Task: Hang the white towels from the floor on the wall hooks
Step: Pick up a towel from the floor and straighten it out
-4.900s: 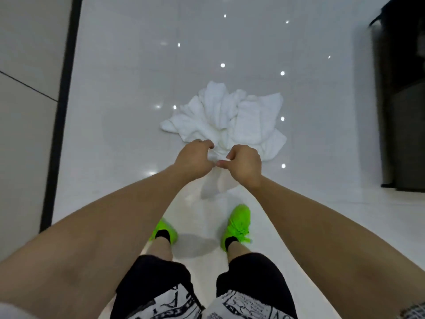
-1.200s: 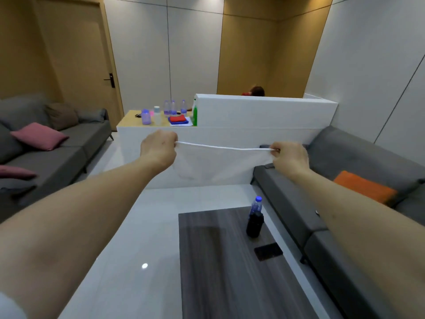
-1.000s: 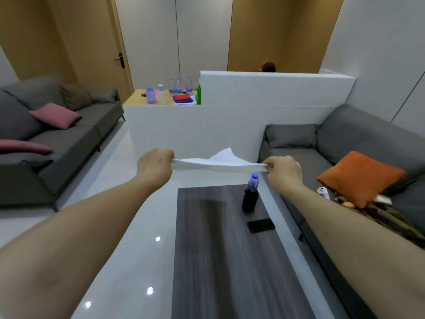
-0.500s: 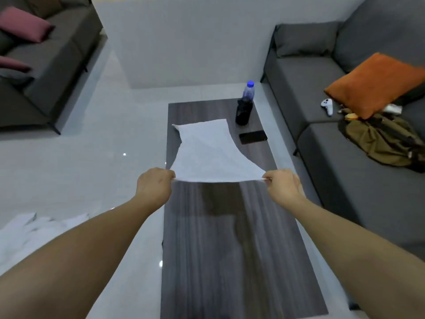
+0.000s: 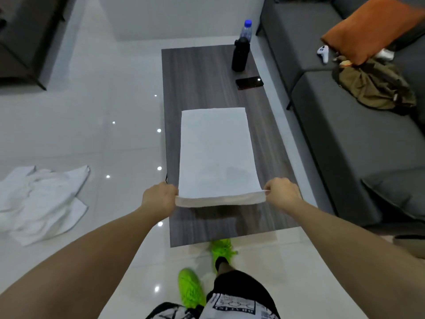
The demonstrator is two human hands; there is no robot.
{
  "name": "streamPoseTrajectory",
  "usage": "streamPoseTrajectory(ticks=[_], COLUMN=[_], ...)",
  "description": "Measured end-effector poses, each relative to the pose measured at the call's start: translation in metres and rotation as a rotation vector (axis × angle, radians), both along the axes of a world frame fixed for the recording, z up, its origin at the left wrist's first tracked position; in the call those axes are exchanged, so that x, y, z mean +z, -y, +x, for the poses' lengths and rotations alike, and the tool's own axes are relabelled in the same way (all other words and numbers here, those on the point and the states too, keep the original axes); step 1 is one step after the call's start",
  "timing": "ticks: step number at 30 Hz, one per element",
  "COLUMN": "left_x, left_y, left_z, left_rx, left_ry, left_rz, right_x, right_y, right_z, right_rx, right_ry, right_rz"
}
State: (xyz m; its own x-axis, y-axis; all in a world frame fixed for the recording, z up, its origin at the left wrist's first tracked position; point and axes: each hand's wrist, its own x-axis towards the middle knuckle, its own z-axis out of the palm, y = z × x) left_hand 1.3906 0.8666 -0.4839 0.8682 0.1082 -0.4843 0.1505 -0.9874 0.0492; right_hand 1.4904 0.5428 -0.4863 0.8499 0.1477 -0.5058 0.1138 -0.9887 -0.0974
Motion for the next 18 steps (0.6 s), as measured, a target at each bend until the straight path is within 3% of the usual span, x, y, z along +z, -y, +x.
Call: streamPoseTrajectory(ticks=[8, 18], left_x=[0.013, 0.039], left_y=[-0.01, -0.042], left_z=[0.023, 0.192], left_rx=[0.082, 0.205], left_ry=[0.069, 0.165], left_rz=[0.023, 0.069], right_x=[0.008, 0.026], right_y=[-0.002, -0.038], right_z=[0.013, 0.19], right_rx=[-0.033, 0.007], right_ry=[0.067, 0.117], right_rz=[0.034, 0.118])
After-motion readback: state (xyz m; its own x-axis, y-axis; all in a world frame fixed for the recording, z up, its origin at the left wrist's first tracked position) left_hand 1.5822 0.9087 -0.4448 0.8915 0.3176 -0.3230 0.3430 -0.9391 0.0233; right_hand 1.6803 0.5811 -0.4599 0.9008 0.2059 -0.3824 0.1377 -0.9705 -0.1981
